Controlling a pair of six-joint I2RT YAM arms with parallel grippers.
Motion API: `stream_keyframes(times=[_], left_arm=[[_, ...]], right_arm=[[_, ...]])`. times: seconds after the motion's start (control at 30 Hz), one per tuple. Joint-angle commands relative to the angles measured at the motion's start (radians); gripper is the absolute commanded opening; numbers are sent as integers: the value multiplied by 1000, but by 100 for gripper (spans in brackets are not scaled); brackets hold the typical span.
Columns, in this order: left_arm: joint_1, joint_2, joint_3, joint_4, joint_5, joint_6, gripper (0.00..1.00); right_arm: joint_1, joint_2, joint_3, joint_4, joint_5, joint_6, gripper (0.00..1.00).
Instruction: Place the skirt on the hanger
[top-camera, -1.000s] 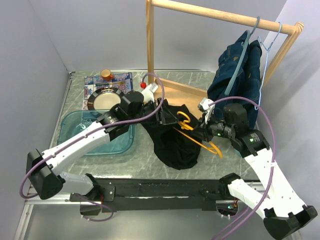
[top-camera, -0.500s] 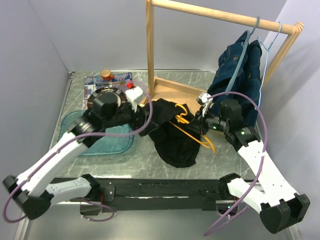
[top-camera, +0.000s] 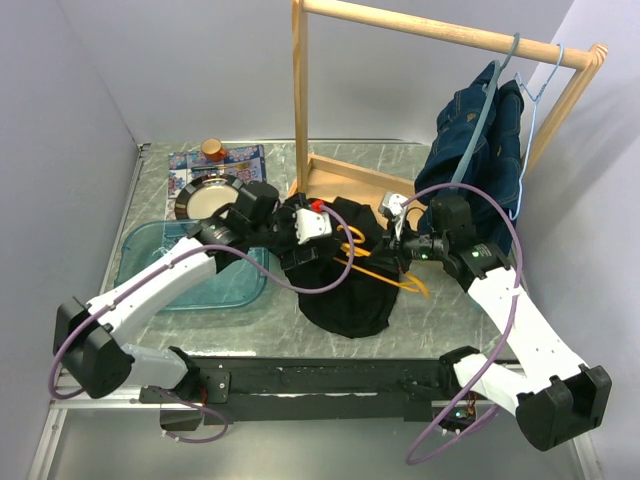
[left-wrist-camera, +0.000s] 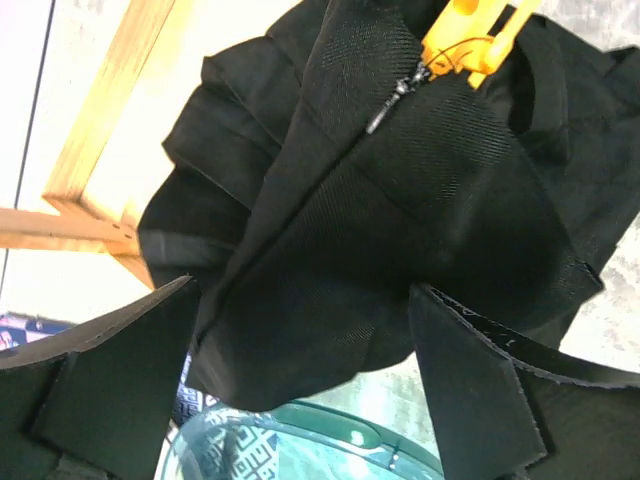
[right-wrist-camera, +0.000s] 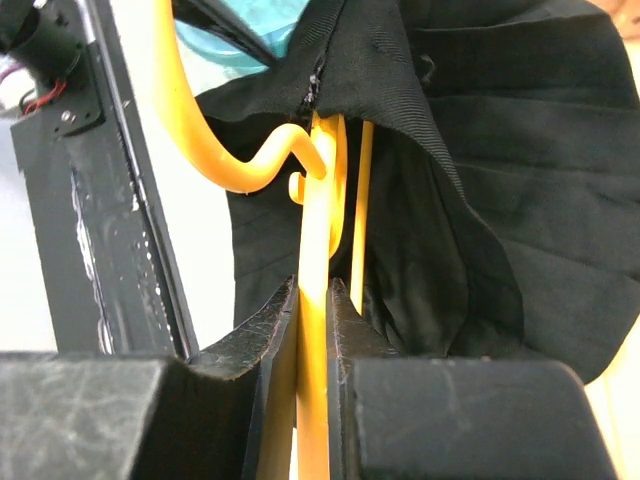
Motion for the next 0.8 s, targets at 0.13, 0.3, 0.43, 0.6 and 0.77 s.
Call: stream_keyframes(times=[0.13, 0.3, 0.43, 0.6, 0.77], left_arm=[[-1, 34, 80, 19, 149, 59, 59], [-4, 59, 91, -4, 291, 21, 48], [-7, 67, 82, 9, 422, -34, 43], [-19, 51, 43, 100, 508, -123, 40], [-18, 42, 19, 150, 552, -180, 29]], right_arm=[[-3, -25, 84, -46, -183, -170, 0], [-3, -11, 103, -86, -225, -216, 0], [-3, -1, 114, -85, -242, -207, 0], [-3, 22, 127, -92, -260, -201, 0], [-3, 21, 134, -89, -283, -187, 0]])
